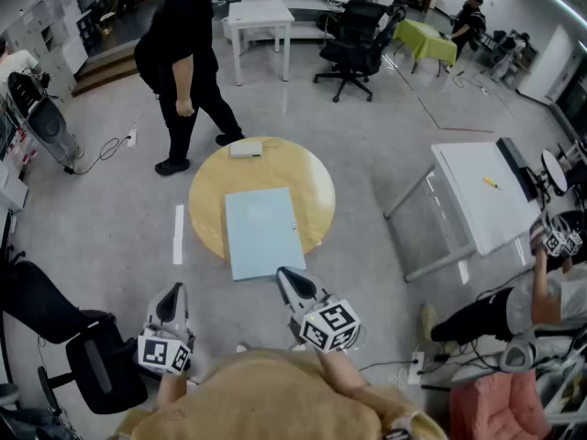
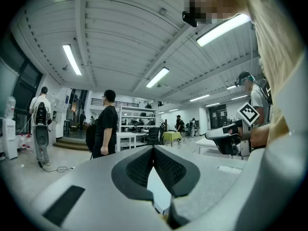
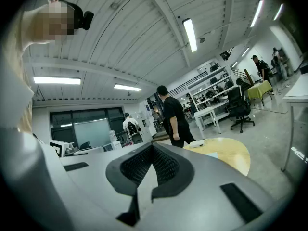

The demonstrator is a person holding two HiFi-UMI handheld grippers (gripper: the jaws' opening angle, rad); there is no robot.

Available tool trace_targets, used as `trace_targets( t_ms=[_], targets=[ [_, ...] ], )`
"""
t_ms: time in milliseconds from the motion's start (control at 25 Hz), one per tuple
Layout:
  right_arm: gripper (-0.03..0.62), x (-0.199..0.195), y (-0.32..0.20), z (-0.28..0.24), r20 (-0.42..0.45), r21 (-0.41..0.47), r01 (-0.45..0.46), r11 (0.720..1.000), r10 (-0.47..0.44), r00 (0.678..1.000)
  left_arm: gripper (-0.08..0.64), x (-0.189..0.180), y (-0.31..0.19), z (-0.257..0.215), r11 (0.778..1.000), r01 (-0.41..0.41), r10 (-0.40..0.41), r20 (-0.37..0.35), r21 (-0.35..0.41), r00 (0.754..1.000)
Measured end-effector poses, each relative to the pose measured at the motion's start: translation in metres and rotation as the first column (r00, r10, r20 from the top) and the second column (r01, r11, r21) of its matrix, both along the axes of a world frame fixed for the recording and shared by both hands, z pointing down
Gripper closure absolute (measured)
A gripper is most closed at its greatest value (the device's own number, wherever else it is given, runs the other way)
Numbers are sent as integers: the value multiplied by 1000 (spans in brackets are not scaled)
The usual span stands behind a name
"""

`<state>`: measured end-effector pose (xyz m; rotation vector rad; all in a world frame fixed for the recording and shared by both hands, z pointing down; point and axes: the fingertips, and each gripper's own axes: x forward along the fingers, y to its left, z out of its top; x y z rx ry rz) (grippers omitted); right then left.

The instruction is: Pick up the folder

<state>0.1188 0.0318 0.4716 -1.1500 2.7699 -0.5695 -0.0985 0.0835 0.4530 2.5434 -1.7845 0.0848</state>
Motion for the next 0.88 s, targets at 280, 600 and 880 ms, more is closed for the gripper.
trace_targets(
  t_ms=[280, 600, 880],
  targets=[
    [592, 17, -1, 0, -11, 8, 24, 1000, -24, 1000, 557, 17, 6, 5, 999, 30, -30, -4, -21, 1000],
    [592, 34, 7, 13, 47, -38, 85, 996, -83, 995, 557, 36, 24, 16, 995, 79, -79, 3, -57, 997],
    [592, 42, 18, 46, 97, -129, 142, 982, -130, 987, 557, 47, 45, 28, 988, 123, -123, 9, -89, 992]
  ],
)
